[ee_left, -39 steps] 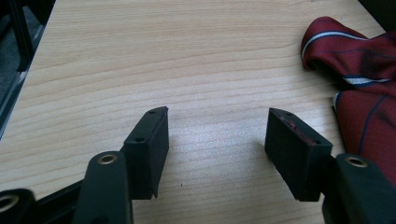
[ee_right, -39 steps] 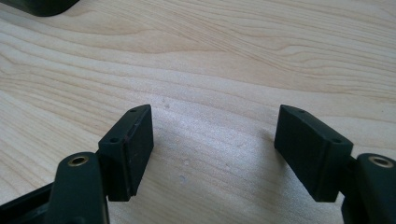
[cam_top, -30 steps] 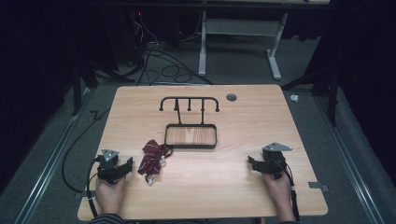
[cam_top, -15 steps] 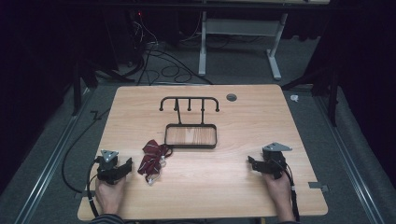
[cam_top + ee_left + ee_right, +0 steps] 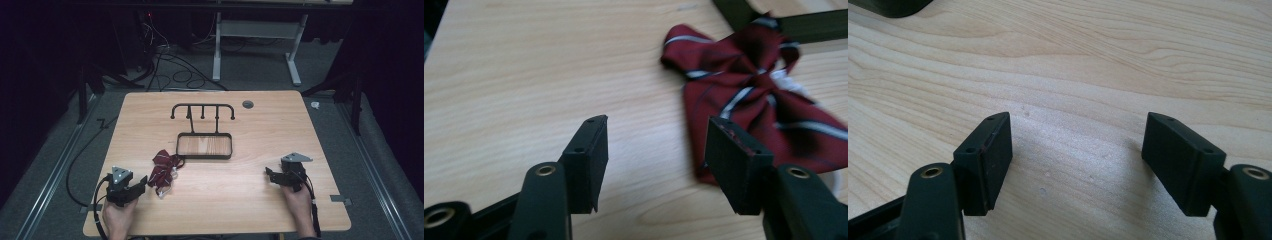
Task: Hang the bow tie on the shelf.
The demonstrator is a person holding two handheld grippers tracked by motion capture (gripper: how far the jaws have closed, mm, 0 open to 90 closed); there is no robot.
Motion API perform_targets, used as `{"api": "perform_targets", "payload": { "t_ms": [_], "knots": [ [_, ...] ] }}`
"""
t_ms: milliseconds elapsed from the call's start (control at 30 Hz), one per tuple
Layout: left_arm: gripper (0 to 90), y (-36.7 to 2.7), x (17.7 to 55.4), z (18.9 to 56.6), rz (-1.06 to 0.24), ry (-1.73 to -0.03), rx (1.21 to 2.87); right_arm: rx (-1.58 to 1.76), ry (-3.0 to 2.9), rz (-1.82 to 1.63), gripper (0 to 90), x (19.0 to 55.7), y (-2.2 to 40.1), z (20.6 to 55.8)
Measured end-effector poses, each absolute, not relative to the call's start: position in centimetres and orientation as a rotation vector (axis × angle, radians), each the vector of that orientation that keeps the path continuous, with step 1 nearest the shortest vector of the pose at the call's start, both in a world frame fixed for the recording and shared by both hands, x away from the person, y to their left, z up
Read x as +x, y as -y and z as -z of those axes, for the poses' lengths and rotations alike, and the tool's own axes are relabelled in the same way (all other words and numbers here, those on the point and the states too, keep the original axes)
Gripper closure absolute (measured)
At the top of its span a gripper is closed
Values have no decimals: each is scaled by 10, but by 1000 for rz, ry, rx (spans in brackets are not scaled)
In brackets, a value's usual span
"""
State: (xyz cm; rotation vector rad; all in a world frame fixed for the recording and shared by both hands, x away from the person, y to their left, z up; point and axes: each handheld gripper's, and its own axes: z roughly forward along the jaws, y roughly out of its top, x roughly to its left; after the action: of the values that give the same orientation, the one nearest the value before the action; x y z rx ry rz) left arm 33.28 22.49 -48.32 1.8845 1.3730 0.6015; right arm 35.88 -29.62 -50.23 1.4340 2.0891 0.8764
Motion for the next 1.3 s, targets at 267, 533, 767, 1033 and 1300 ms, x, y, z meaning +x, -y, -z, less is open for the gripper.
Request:
{"api": "perform_targets", "payload": {
  "t_ms": [267,533,767,1033,1300],
  "knots": [
    [519,-187,357,468,-549,-1204,1964,1434,-2089,-876,295,359,296,502],
    [614,-154,382,464,-524,-1080,2036,1434,-2090,-878,295,359,296,502],
    [676,-136,394,467,-480,-1018,2105,1432,-2090,-877,295,359,296,502],
    [727,-132,404,476,-455,-1040,2137,1435,-2089,-878,295,359,296,502],
    [766,-134,411,485,-455,-1085,2183,1437,-2088,-878,295,359,296,502]
  ]
}}
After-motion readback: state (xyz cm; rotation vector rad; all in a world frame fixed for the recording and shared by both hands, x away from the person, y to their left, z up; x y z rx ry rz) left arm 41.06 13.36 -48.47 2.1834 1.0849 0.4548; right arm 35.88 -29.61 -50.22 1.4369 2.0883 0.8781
